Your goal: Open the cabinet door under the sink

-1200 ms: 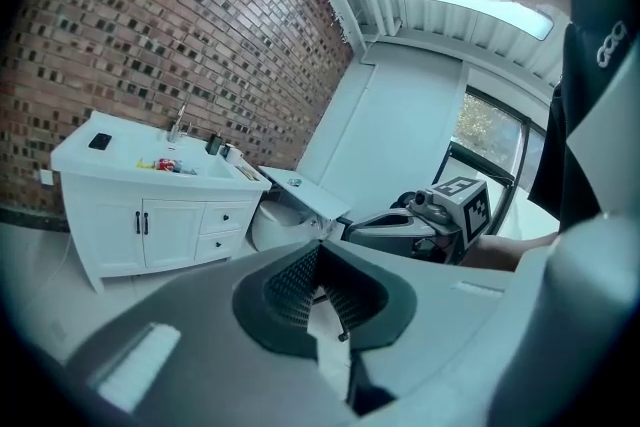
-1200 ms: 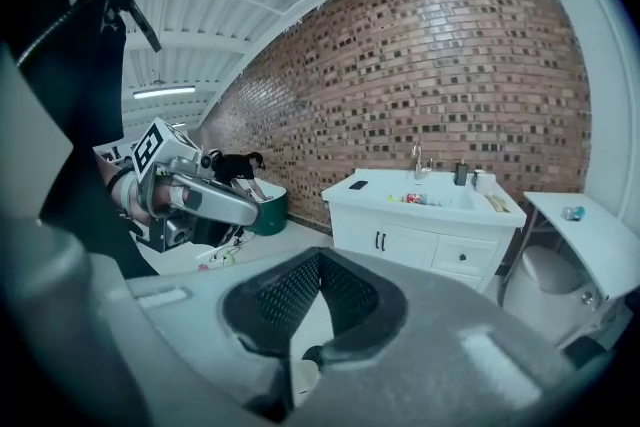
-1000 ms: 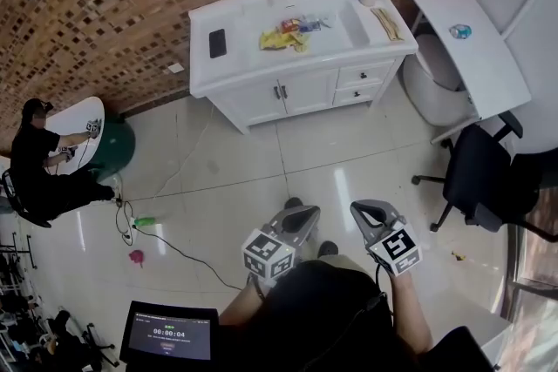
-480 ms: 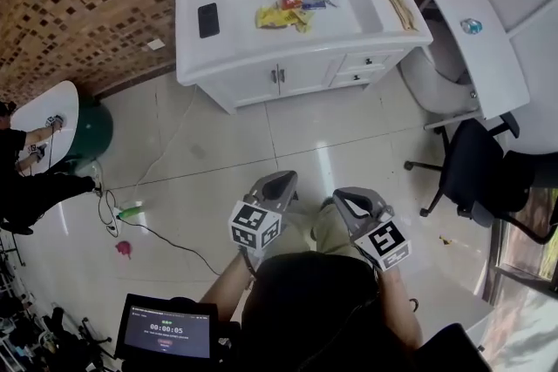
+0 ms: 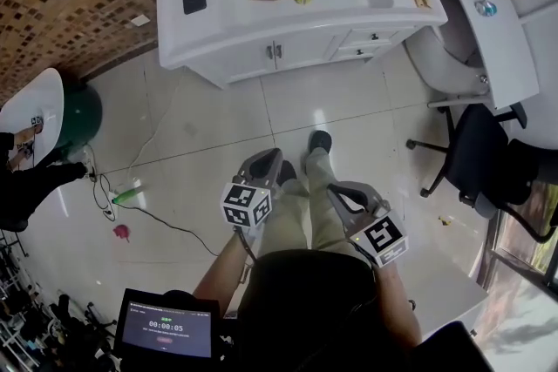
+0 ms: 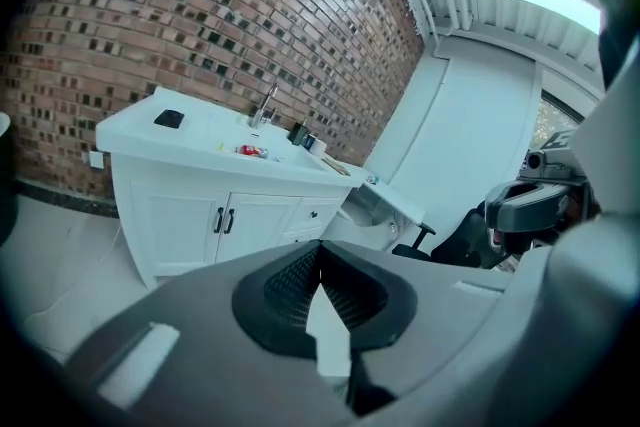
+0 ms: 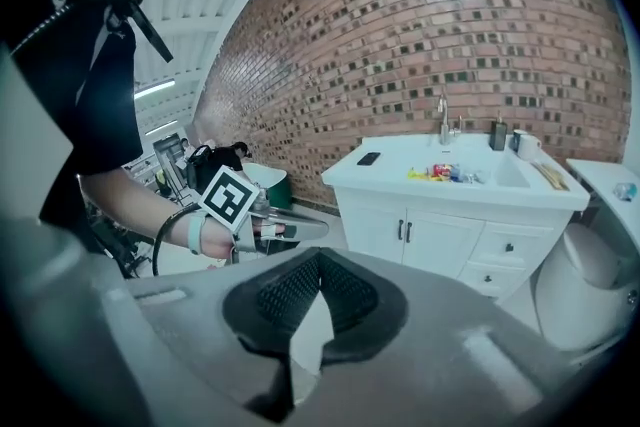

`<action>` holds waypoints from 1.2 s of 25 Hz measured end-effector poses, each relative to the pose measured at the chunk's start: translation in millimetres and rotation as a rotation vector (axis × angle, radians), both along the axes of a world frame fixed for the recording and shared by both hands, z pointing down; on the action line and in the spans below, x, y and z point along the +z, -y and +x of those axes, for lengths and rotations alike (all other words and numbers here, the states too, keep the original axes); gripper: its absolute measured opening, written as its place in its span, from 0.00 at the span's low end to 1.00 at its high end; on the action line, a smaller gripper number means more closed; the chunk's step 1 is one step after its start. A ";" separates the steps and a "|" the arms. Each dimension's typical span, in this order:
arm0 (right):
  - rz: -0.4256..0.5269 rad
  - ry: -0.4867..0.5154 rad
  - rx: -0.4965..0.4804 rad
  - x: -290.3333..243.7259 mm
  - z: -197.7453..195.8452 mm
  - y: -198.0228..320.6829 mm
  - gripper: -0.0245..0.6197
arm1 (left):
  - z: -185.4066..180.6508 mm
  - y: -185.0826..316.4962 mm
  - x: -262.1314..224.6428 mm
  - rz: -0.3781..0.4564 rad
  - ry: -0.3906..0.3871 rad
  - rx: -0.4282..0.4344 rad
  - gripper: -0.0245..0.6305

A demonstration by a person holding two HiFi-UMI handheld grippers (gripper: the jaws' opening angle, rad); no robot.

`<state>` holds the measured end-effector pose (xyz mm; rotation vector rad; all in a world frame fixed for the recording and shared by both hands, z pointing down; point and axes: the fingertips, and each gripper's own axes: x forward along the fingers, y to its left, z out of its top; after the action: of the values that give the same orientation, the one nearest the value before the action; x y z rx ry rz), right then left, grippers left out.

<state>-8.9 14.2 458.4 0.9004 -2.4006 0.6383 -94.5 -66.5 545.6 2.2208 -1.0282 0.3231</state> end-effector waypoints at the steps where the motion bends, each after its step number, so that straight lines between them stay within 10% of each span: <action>1: -0.003 0.007 0.003 4.0 -0.1 4.3 0.03 | -0.4 5.1 7.0 -0.004 0.008 -0.005 0.06; 30: 0.052 0.068 0.068 113.2 44.5 162.1 0.03 | 7.9 231.4 232.8 -0.121 0.305 -0.094 0.23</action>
<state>35.6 -147.8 571.5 1.0009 -2.4659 0.6439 -86.6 -298.0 778.4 2.0466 -1.2330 0.6794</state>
